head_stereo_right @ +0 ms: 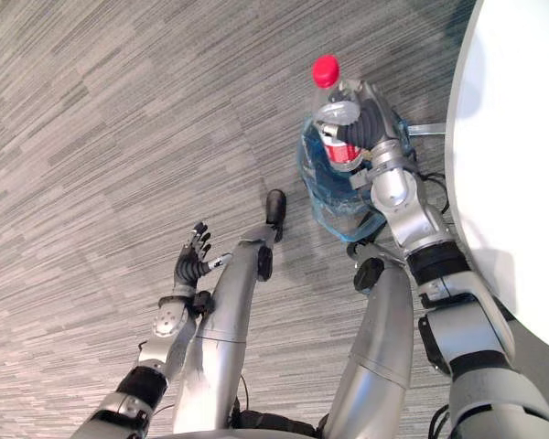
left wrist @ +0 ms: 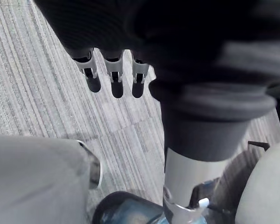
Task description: Gather rubbish on tea table into small bin, then transfer packed bag to large trash can.
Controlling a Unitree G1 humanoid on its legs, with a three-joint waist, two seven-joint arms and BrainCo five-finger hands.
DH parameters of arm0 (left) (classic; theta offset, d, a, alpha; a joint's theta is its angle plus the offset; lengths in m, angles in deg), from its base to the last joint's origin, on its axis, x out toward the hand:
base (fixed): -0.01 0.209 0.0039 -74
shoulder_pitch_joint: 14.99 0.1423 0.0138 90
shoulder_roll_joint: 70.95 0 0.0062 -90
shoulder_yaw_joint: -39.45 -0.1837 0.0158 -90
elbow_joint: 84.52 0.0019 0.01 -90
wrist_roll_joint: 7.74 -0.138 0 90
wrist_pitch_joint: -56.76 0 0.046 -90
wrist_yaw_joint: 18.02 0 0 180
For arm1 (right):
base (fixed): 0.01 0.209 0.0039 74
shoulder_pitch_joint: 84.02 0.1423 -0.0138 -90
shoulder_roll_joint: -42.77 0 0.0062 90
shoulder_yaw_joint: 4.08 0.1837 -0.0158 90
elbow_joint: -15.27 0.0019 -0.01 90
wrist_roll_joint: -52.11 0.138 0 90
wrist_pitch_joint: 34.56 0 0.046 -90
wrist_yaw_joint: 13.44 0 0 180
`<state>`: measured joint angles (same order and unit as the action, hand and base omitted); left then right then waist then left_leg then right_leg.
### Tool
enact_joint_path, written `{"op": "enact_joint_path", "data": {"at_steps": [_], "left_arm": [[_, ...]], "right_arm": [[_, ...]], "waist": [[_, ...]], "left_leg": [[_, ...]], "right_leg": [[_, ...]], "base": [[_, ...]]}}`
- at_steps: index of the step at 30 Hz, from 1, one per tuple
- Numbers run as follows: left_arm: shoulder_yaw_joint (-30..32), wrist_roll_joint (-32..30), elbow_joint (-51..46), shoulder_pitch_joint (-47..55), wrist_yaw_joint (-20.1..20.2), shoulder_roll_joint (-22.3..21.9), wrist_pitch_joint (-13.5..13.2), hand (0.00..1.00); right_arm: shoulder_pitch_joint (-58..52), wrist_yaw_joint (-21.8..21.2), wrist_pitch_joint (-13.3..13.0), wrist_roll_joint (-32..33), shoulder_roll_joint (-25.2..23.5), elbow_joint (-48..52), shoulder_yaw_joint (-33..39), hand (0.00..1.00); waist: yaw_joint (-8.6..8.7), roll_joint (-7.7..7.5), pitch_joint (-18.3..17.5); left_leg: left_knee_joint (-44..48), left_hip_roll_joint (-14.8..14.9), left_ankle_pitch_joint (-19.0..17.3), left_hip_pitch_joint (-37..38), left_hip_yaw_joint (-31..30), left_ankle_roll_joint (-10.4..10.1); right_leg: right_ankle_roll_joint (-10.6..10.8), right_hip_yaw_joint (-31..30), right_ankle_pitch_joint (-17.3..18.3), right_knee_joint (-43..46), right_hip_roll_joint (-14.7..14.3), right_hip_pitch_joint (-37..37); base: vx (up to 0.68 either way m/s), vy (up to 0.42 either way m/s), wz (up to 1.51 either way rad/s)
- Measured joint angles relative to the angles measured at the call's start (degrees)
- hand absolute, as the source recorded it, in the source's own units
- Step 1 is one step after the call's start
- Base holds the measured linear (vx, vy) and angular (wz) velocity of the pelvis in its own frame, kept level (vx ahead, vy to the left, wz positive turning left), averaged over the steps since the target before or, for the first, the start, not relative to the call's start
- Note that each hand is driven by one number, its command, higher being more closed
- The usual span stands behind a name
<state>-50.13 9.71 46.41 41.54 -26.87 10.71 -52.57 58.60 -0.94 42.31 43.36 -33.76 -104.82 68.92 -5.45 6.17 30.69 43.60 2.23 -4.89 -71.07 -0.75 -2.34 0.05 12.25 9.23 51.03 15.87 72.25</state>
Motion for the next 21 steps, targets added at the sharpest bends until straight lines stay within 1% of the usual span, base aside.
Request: {"op": "enact_joint_path", "data": {"at_steps": [2, 4, 5, 7, 10, 13, 15, 18, 21], "left_arm": [[0.3, 0.1, -2.7, -2.2, 0.2, 0.7, 1.5, 0.00], [0.5, 0.5, -3.7, -2.1, 1.1, -0.1, 2.3, 0.00], [0.6, 1.1, -3.8, -1.2, 1.3, -0.5, 3.2, 0.00], [0.7, 1.5, -3.8, -0.8, 1.5, -0.9, 3.9, 0.00], [2.5, 2.2, -5.0, -0.2, 2.6, -1.8, 4.8, 0.00], [2.7, 2.2, -6.5, 0.1, 2.6, -1.8, 5.3, 0.00], [3.1, 2.2, -7.5, 0.3, 2.7, -2.3, 5.4, 0.00], [4.3, 2.2, -9.0, 0.8, 2.7, -3.2, 5.4, 0.00], [5.0, 2.2, -9.9, 1.1, 2.7, -3.3, 5.6, 0.00]], "right_arm": [[-0.1, -0.4, 0.5, 0.2, -2.2, 0.0, -0.1, 1.00], [-0.1, -0.4, 1.3, 0.1, -3.0, 0.1, 0.2, 1.00], [-0.1, -0.4, 1.7, 0.1, -3.6, 0.7, 0.3, 0.00], [-0.2, -0.5, 2.4, 0.1, -3.7, 2.1, 0.4, 0.00], [-0.3, -1.5, 2.4, 0.1, -4.4, 4.5, 1.2, 0.00], [-0.6, -1.7, 3.0, -0.2, -5.8, 4.6, 1.7, 0.00], [-1.2, -2.8, 3.4, -0.9, -6.8, 4.6, 1.8, 0.00], [-2.0, -2.9, 3.6, -1.3, -8.3, 4.8, 2.0, 0.00], [-3.5, -3.5, 4.3, -1.7, -9.2, 7.2, 3.0, 0.00]], "waist": [[0.83, -0.55, 0.3], [1.07, -0.62, 0.4], [1.34, -0.73, 0.4], [1.41, -0.74, 0.4], [1.49, -0.83, 0.4], [1.54, -1.42, 0.7], [1.58, -1.58, 0.7], [1.60, -1.62, 0.7], [1.66, -1.77, 0.8]], "left_leg": [[1.6, 0.9, 0.0, -1.1, 0.5, -0.2], [2.0, 1.3, 0.0, -1.3, 0.7, -0.2], [2.3, 1.8, -0.1, -1.4, 0.6, -0.4], [2.4, 2.0, -0.2, -1.5, 0.6, -0.4], [2.6, 2.6, -0.2, -1.9, 0.3, -0.4], [2.9, 3.0, -0.1, -2.2, 0.3, -0.5], [2.9, 3.1, 0.0, -2.2, 0.3, -0.6], [3.3, 3.3, 0.0, -2.2, 0.3, -0.6], [3.6, 3.3, 0.0, -2.2, 0.3, -0.6]], "right_leg": [[-0.1, -0.3, -0.1, 0.9, -0.6, 1.0], [-0.2, -0.4, -0.2, 1.0, -0.9, 1.3], [-0.2, -0.3, -0.1, 1.2, -1.2, 1.3], [-0.2, -0.3, -0.1, 1.2, -1.5, 1.3], [-0.2, 0.2, -0.1, 1.3, -1.8, 1.6], [-0.3, 0.3, 0.0, 1.9, -2.0, 2.1], [-0.3, 0.4, 0.0, 1.9, -2.0, 2.1], [-0.3, 0.3, -0.1, 2.1, -2.1, 2.0], [-0.3, 0.3, 0.0, 2.4, -2.1, 2.0]], "base": [[-0.05, 0.005, -0.19], [-0.04, 0.003, -0.14], [-0.04, 0.000, -0.11], [-0.03, 0.001, -0.07], [-0.02, 0.002, -0.03], [-0.04, 0.003, 0.00], [-0.04, 0.008, -0.01], [-0.01, 0.003, 0.00], [0.00, 0.000, 0.00]]}}
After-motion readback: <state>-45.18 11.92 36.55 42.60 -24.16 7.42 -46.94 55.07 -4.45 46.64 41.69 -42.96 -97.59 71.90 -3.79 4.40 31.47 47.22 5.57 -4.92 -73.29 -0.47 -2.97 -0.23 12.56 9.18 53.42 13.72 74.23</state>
